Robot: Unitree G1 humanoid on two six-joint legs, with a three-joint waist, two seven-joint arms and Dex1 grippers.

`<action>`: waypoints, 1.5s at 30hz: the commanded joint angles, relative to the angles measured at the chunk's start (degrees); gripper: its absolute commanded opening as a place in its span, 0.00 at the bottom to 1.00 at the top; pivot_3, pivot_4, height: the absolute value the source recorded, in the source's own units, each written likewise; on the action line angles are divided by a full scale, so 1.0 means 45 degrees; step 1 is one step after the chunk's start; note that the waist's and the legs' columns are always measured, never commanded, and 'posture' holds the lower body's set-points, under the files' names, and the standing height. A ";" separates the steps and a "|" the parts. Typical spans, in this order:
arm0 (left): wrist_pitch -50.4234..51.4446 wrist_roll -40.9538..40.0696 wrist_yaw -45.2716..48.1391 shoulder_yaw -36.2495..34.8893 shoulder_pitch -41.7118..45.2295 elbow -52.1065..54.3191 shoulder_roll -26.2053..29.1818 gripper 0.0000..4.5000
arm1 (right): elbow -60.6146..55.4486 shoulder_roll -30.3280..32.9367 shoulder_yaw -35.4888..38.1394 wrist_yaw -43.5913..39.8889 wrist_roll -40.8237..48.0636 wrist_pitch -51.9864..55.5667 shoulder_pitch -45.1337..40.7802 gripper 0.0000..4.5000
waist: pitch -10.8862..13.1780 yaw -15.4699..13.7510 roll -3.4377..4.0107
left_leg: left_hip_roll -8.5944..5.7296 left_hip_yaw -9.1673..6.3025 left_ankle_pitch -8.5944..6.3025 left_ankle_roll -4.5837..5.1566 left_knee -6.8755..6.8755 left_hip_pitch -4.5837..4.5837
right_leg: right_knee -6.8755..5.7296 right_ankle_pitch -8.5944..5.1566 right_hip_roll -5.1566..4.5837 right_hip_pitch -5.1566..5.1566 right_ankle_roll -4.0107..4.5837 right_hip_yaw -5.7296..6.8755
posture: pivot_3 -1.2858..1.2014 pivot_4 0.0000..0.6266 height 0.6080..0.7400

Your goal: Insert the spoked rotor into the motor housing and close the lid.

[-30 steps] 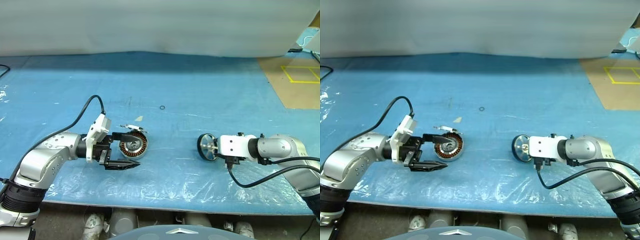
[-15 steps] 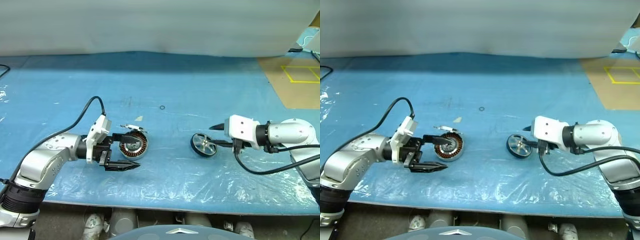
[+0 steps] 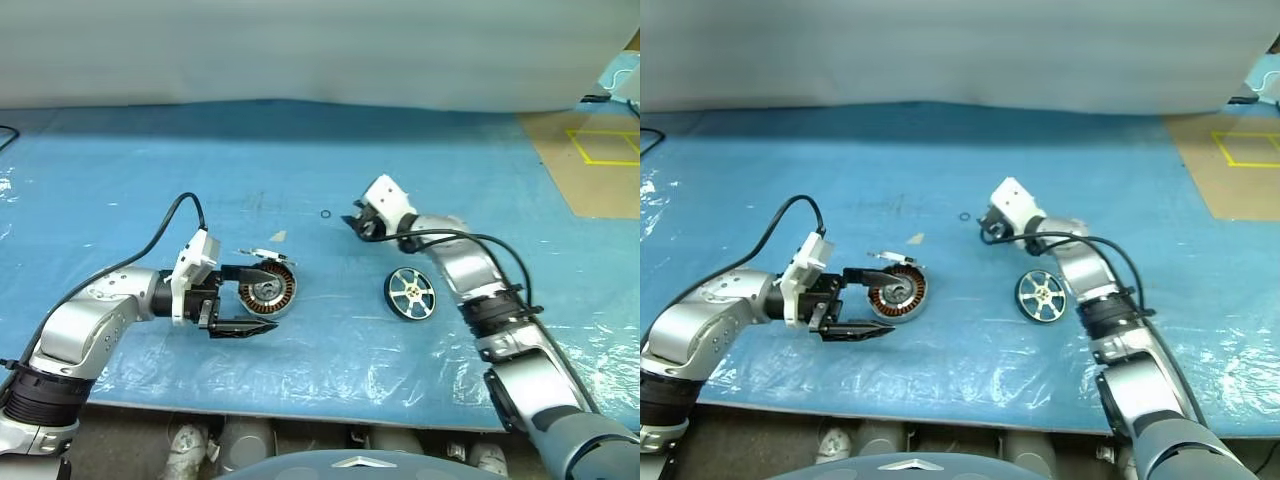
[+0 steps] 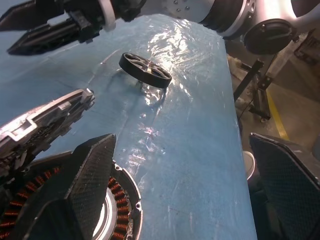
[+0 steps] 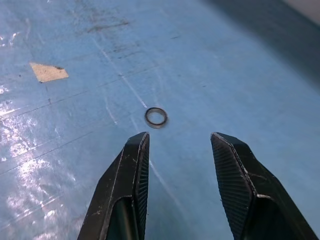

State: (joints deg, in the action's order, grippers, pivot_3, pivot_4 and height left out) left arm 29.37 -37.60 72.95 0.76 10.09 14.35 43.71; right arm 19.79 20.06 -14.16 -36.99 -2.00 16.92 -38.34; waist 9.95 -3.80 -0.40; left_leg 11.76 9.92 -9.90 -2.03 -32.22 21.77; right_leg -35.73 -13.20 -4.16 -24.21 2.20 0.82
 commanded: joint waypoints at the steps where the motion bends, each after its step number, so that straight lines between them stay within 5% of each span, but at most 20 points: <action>1: -0.0033 -0.0177 -0.0014 -0.0506 -0.0193 0.0421 0.0235 1.00 | 0.1617 -0.0495 -0.0030 0.0321 -0.0352 -0.1499 -0.0987 0.45 | 0.0000 0.0015 0.0001 | 0.0002 -0.0001 0.0000 0.0000 0.0000 0.0011 | -0.0003 0.0000 0.0001 -0.0011 0.0000 0.0004 | 0.52 0.24 1.00; 10: 0.0237 -0.0415 -0.0397 -0.0792 -0.0636 0.1100 0.0348 1.00 | 0.6767 -0.1828 -0.0025 0.0605 -0.0828 -0.3826 -0.3301 0.45 | 0.0000 0.0144 0.0000 | 0.0012 -0.0001 -0.0002 -0.0001 -0.0037 0.0007 | -0.0030 0.0003 -0.0002 -0.0008 0.0008 0.0007 | 0.52 0.24 1.00; 34: 0.0570 -0.0475 -0.0900 -0.0679 -0.0636 0.1622 0.0307 1.00 | 0.9015 -0.3860 0.1437 0.4007 -0.0859 -0.2972 -0.4483 0.45 | 0.0002 0.0268 0.0003 | 0.0023 -0.0003 -0.0002 0.0000 -0.0058 0.0023 | -0.0046 0.0007 -0.0001 -0.0014 0.0015 0.0024 | 0.52 0.24 1.00; 45: 0.0078 -0.0024 -0.0588 -0.0415 -0.0632 0.1394 0.0321 1.00 | 0.9054 -0.4231 0.1727 0.3875 -0.0776 -0.1984 -0.4360 0.45 | 0.0002 0.0270 0.0004 | 0.0024 -0.0003 -0.0002 -0.0001 -0.0057 0.0018 | -0.0049 0.0007 -0.0001 -0.0014 0.0015 0.0024 | 0.52 0.24 1.00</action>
State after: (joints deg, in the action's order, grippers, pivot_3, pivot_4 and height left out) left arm 30.87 -37.61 69.70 -0.68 6.77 19.95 44.75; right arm 61.31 1.61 -6.61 -19.08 -5.75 7.24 -57.27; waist 9.96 -2.59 -0.38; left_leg 11.86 9.91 -9.91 -2.03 -32.48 21.84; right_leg -35.96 -13.16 -4.17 -24.27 2.27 0.93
